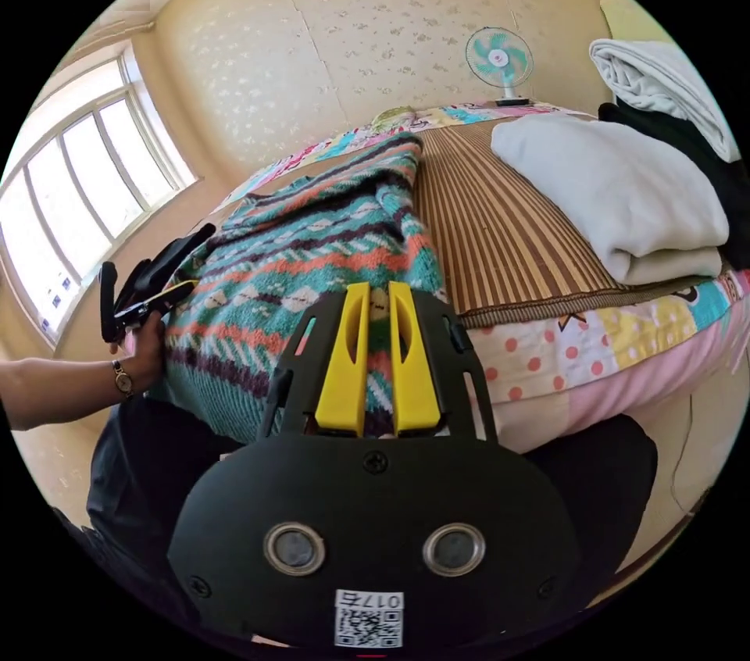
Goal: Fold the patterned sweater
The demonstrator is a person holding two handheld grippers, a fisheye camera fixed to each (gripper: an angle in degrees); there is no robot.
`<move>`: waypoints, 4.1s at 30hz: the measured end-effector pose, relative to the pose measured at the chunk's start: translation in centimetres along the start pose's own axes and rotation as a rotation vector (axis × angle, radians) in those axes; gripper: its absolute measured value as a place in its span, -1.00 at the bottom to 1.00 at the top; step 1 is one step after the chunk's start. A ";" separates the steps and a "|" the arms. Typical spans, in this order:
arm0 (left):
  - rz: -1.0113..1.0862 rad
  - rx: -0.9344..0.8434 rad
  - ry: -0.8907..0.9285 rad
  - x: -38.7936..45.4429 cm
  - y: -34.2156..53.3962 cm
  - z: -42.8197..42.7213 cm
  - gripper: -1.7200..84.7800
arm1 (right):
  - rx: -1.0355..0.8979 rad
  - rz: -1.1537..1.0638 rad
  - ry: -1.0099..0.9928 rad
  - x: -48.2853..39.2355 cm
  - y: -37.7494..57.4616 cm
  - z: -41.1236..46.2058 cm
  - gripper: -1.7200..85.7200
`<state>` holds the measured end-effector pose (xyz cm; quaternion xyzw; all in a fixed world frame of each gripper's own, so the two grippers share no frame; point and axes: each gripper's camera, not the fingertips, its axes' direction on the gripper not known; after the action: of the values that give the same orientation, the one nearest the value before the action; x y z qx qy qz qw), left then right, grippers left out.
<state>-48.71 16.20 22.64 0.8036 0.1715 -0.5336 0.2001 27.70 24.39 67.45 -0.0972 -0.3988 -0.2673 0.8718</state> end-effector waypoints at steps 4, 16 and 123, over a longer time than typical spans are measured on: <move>0.000 0.000 -0.002 0.7 0.3 -0.2 -0.98 | 0.004 -0.070 0.086 -0.5 0.2 0.6 -0.89; 0.011 0.001 -0.032 3.2 0.7 -1.2 -0.98 | 0.040 -0.078 0.095 1.2 0.3 1.6 -0.89; -0.308 -0.454 0.903 -9.0 -10.2 -17.7 -0.85 | 0.119 -0.027 0.030 -3.5 -1.9 4.2 -0.91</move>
<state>-43.06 33.39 35.74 0.8553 0.4682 -0.1067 0.1945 22.04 25.74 67.56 -0.0359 -0.4021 -0.2564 0.8782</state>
